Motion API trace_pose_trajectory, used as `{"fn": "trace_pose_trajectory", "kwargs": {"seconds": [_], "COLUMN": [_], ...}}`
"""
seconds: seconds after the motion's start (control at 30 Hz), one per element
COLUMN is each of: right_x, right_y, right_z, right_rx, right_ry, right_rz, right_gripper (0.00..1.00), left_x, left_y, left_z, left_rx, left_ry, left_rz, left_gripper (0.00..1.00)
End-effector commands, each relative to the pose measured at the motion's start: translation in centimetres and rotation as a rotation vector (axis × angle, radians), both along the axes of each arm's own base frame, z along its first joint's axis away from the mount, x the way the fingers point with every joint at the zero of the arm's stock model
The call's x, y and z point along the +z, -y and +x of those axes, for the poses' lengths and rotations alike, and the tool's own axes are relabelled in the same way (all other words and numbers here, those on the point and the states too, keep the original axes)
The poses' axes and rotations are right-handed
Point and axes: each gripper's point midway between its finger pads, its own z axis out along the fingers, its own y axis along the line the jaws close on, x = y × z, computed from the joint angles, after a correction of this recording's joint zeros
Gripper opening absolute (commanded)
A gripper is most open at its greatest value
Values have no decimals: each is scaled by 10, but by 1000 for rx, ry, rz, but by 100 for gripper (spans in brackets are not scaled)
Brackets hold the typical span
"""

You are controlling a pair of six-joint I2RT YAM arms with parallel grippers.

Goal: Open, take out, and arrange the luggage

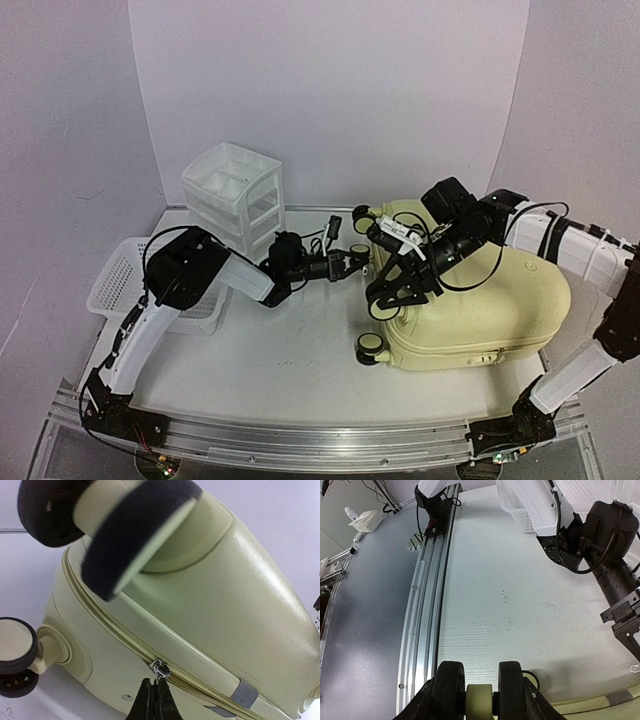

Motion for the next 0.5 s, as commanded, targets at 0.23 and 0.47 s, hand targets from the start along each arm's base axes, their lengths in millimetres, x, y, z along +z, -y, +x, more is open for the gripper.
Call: {"fn": "trace_pose_trajectory", "kwargs": {"seconds": [0.23, 0.47], "right_x": [18, 19], "right_y": [26, 29], "right_z": [-81, -88], "right_rx": [10, 13], "right_ry": [-468, -487], "right_rz": [-28, -37], "right_gripper": [18, 17], "left_x": [-37, -27], "left_y": [-19, -17], "left_z": [74, 94], "left_rx": [130, 178], "left_ry": [-337, -297], "left_rz": [-5, -36], "left_gripper": [0, 0]}}
